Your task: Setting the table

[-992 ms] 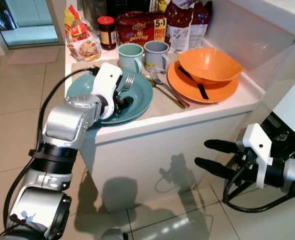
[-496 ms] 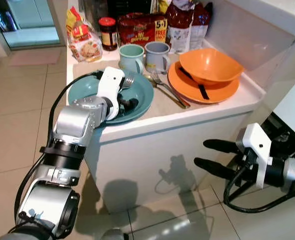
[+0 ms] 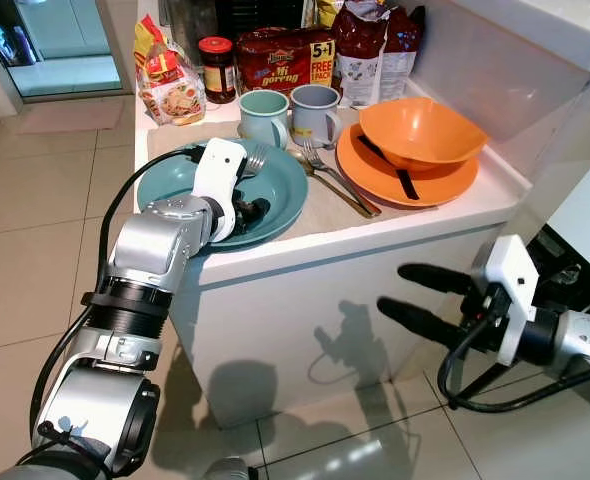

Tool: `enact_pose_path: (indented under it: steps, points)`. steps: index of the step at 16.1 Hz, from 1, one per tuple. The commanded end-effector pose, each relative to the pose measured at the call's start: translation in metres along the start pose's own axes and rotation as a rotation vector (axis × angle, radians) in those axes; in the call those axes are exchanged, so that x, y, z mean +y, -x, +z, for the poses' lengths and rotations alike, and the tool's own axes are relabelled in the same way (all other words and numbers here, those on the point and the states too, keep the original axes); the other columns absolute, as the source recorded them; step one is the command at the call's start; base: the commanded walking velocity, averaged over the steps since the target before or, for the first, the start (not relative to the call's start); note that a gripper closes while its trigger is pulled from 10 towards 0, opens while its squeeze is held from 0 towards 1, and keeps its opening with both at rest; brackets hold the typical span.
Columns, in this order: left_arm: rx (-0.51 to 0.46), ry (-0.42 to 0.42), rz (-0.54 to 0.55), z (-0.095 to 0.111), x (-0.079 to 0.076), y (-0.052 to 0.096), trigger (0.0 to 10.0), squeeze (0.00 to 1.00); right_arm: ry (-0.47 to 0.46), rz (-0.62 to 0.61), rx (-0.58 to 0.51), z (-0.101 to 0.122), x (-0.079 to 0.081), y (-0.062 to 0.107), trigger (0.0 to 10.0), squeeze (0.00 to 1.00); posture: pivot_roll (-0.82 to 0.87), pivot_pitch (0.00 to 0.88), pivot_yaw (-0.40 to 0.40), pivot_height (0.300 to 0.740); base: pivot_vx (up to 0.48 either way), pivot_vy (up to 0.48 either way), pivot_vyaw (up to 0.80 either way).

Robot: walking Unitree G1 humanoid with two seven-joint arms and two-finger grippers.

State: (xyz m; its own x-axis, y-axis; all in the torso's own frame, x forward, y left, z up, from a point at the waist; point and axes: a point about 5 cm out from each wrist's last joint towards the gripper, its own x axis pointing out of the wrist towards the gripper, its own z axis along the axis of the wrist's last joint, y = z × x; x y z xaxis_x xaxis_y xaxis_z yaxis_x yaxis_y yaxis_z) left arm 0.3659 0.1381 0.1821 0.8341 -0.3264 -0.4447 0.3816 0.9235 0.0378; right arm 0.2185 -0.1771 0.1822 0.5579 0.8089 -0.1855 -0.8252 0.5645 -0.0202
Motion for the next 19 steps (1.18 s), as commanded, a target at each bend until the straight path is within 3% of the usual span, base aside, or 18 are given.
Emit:
enact_pose_path:
  steps: [1,13,19]
  points:
    - [0.011,-0.013,-0.016,-0.0002,-0.0022,-0.0014,0.0,0.0,-0.009,-0.031,-0.022,0.0006,-0.0045,0.0035,10.0,0.0,0.05,0.0,0.005,0.74,0.0,0.0,0.0]
    - [0.02,-0.027,-0.041,-0.0029,-0.0044,-0.0008,0.0,0.0,-0.017,-0.033,-0.016,-0.0016,-0.006,0.0037,10.0,0.0,0.05,0.001,0.004,0.74,0.0,0.0,0.0]
    - [-0.037,-0.034,0.01,0.0032,0.0023,0.0025,0.0,0.0,-0.014,-0.045,-0.017,-0.0018,-0.0084,0.0042,10.0,0.0,0.05,0.01,-0.002,0.74,0.0,0.0,0.0]
